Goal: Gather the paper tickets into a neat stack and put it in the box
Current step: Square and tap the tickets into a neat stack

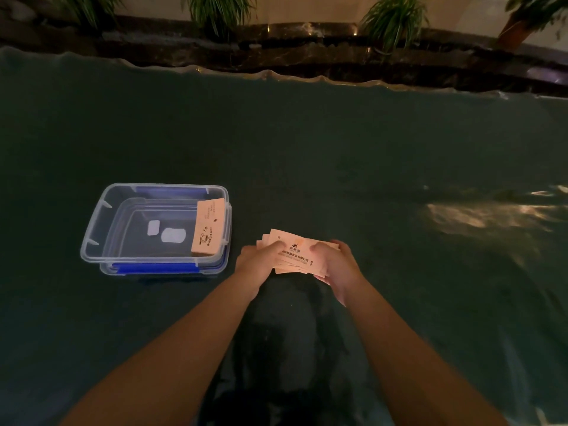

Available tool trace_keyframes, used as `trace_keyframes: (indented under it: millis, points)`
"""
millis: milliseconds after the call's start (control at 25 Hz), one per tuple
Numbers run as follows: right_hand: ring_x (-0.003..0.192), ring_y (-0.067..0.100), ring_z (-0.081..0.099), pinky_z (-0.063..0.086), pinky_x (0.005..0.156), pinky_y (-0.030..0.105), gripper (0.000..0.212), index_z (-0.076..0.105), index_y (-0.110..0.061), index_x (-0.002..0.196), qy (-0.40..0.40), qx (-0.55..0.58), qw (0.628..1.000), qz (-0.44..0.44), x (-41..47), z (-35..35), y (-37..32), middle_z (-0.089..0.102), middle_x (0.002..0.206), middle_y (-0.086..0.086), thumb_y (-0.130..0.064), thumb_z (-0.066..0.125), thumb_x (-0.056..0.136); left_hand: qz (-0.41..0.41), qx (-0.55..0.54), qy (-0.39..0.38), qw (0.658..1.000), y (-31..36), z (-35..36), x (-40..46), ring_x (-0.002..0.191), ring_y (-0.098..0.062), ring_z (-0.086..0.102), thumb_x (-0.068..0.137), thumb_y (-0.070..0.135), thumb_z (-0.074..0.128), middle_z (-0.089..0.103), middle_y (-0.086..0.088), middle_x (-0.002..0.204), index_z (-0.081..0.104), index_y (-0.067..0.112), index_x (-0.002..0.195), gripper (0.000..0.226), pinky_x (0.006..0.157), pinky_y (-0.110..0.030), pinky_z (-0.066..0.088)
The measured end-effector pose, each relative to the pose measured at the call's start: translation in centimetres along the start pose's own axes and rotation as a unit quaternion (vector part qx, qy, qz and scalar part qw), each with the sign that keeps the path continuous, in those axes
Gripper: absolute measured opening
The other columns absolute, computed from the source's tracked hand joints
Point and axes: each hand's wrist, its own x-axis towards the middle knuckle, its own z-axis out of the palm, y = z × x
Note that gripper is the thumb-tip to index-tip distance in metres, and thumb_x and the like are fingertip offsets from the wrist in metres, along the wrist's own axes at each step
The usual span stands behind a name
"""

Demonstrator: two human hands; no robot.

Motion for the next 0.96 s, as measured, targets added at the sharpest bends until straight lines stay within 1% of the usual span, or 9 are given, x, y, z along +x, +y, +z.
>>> trace_keyframes:
  millis: [120, 280, 360, 480, 600, 680, 760, 880, 960]
  points:
    - [0.1, 0.02, 0.073, 0.056, 0.067, 0.031, 0.068, 0.052, -0.027, 0.139, -0.002, -0.018, 1.0, -0.005, -0.2, 0.5, 0.4, 0.076, 0.114, 0.004, -0.035, 0.077, 0.076, -0.009, -0.028, -0.028, 0.999, -0.1, -0.8, 0.1, 0.108, -0.021, 0.063, 0.072, 0.056, 0.075, 0.068, -0.003, 0.12, 0.057, 0.018, 0.136, 0.077, 0.104, -0.045, 0.051]
    - [0.105, 0.026, 0.073, 0.054, 0.075, 0.037, 0.05, 0.061, -0.016, 0.132, -0.024, -0.043, 0.999, 0.013, -1.6, 0.4, 0.9, 0.079, 0.114, 0.009, -0.034, 0.072, 0.086, -0.004, -0.045, -0.068, 0.997, -1.0, -1.5, -0.9, 0.11, -0.022, 0.064, 0.064, 0.057, 0.077, 0.071, -0.004, 0.118, 0.062, 0.018, 0.127, 0.076, 0.108, -0.047, 0.047]
    - [0.111, 0.03, 0.074, 0.055, 0.081, 0.039, 0.05, 0.063, -0.009, 0.134, -0.068, -0.025, 0.997, 0.023, -2.9, -0.3, 1.6, 0.081, 0.117, 0.013, -0.033, 0.068, 0.09, 0.002, -0.07, -0.102, 0.992, -1.6, -1.9, -1.4, 0.109, -0.023, 0.069, 0.07, 0.049, 0.08, 0.076, -0.007, 0.116, 0.064, 0.015, 0.127, 0.069, 0.106, -0.046, 0.049]
    - [0.123, 0.036, 0.07, 0.056, 0.09, 0.044, 0.052, 0.058, -0.007, 0.141, -0.116, 0.017, 0.993, 0.033, -5.4, -1.6, 2.9, 0.078, 0.128, 0.016, -0.031, 0.066, 0.096, 0.001, -0.147, -0.146, 0.978, -2.6, -2.8, -2.2, 0.105, -0.026, 0.075, 0.084, 0.027, 0.081, 0.08, -0.011, 0.11, 0.062, 0.008, 0.13, 0.053, 0.095, -0.043, 0.058]
    - [0.127, 0.037, 0.069, 0.056, 0.088, 0.043, 0.051, 0.055, -0.011, 0.144, -0.142, 0.045, 0.988, 0.039, -8.0, -1.8, 4.5, 0.076, 0.132, 0.015, -0.029, 0.068, 0.098, 0.019, -0.191, -0.131, 0.973, -3.9, -2.8, -3.5, 0.098, -0.025, 0.078, 0.084, 0.02, 0.083, 0.081, -0.013, 0.106, 0.059, 0.007, 0.13, 0.054, 0.088, -0.041, 0.06]
    - [0.122, 0.033, 0.072, 0.058, 0.091, 0.042, 0.053, 0.061, -0.014, 0.142, -0.164, 0.055, 0.984, 0.043, -9.4, -1.7, 5.6, 0.077, 0.13, 0.013, -0.032, 0.072, 0.093, 0.029, -0.23, -0.12, 0.965, -4.7, -2.4, -4.6, 0.097, -0.025, 0.079, 0.082, 0.017, 0.085, 0.08, -0.014, 0.107, 0.06, 0.005, 0.129, 0.054, 0.089, -0.042, 0.06]
    - [0.123, 0.034, 0.071, 0.057, 0.097, 0.045, 0.059, 0.063, -0.017, 0.141, -0.177, 0.062, 0.981, 0.044, -10.6, -1.5, 6.6, 0.077, 0.132, 0.013, -0.034, 0.077, 0.086, 0.019, -0.271, -0.141, 0.952, -5.3, -2.4, -5.8, 0.096, -0.026, 0.079, 0.083, 0.017, 0.083, 0.081, -0.015, 0.105, 0.066, 0.004, 0.124, 0.047, 0.085, -0.041, 0.059]
    - [0.125, 0.035, 0.069, 0.058, 0.094, 0.044, 0.068, 0.06, -0.017, 0.146, -0.207, 0.058, 0.976, 0.032, -12.0, -1.1, 8.0, 0.073, 0.137, 0.016, -0.026, 0.078, 0.082, -0.003, -0.247, -0.208, 0.946, -6.2, -2.8, -7.8, 0.097, -0.029, 0.078, 0.085, 0.018, 0.081, 0.08, -0.017, 0.107, 0.071, 0.005, 0.12, 0.038, 0.082, -0.042, 0.058]
    - [0.121, 0.033, 0.072, 0.059, 0.091, 0.043, 0.069, 0.061, -0.018, 0.145, -0.236, 0.03, 0.971, 0.018, -12.9, -0.8, 8.5, 0.074, 0.135, 0.016, -0.022, 0.08, 0.079, 0.005, -0.192, -0.252, 0.948, -7.2, -3.9, -8.6, 0.106, -0.033, 0.074, 0.089, 0.008, 0.075, 0.077, -0.019, 0.115, 0.066, 0.004, 0.128, 0.04, 0.087, -0.045, 0.058]
